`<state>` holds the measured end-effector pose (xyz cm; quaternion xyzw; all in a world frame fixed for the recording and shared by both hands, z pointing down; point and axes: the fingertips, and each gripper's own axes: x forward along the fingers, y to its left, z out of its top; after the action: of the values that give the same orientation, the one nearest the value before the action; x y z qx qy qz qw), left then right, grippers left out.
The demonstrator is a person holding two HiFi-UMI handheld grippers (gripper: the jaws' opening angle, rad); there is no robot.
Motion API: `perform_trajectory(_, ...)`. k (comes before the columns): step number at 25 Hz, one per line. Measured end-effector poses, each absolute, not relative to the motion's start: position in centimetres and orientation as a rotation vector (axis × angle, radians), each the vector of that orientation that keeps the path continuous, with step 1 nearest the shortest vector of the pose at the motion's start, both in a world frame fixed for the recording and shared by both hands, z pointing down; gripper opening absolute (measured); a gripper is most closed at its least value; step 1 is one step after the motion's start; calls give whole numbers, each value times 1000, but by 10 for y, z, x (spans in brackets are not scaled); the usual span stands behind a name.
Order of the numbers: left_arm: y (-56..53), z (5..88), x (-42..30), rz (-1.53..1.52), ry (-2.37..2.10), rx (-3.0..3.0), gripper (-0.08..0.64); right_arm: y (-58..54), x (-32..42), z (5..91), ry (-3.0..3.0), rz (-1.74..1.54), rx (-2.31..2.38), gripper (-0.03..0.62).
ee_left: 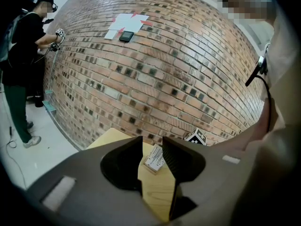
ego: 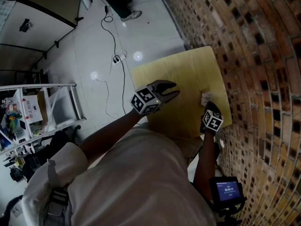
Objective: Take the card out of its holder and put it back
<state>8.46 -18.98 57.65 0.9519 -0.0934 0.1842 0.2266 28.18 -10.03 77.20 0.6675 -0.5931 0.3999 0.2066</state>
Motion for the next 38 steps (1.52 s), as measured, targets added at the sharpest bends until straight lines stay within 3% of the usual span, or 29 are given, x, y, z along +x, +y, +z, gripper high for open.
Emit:
perform_trajectory(20, -183, 574, 87, 503, -207, 2633, 152, -102, 283, 781, -1560, 1111, 1860, 31)
perform_trajectory(25, -177, 571, 98, 507, -158, 2654, 152, -101, 299, 744, -1593, 1039, 1977, 89)
perform_trajectory(38, -182, 567, 86, 536, -120, 2716, 153, -72, 314, 598, -1716, 762, 2213, 126)
